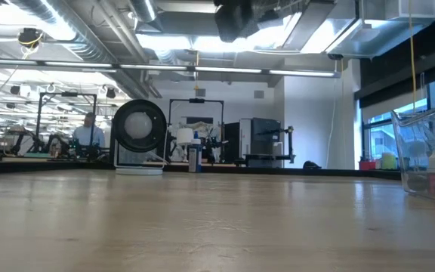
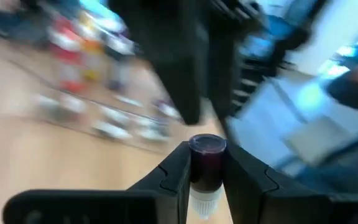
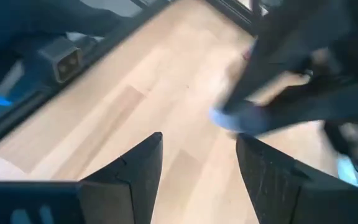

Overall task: Pick & Place food coloring
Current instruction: Put the small pink food coloring bottle into the transparent bin

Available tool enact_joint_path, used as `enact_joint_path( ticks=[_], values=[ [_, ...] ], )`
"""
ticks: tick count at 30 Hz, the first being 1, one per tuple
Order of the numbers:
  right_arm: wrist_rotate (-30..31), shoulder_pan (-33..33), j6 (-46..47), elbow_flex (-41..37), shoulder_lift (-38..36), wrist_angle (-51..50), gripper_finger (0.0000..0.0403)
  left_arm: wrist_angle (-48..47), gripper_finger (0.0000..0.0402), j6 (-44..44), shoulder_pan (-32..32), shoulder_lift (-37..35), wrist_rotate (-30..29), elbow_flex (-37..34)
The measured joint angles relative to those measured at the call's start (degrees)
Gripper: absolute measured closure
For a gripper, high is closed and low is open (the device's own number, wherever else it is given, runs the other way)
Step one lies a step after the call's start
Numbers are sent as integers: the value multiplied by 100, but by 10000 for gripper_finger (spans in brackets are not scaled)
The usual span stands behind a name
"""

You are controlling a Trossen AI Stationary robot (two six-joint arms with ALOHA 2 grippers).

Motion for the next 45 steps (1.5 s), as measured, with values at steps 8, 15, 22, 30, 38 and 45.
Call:
enact_joint_path(
  ticks=[8,15,22,30,38,45],
  values=[
    [1226,75,786,-2,-29,-209,197,2552,328,1465,-108,-307,-1185,-810],
    [2030,73,1123,-4,-29,415,197,3320,327,1629,37,-307,-1215,-1211],
    [1755,22,1405,-4,-31,798,197,3554,327,1847,7,-302,-915,-1214],
    [1403,-191,1501,-4,-33,1119,197,3710,327,2108,-24,-300,-923,-1214],
    [1078,-343,1509,-4,-33,1243,204,3701,325,2119,-24,-300,-924,-1214],
    [1034,-340,1502,-4,-33,1259,268,3656,325,2119,-24,-300,-924,-1214]
  ],
)
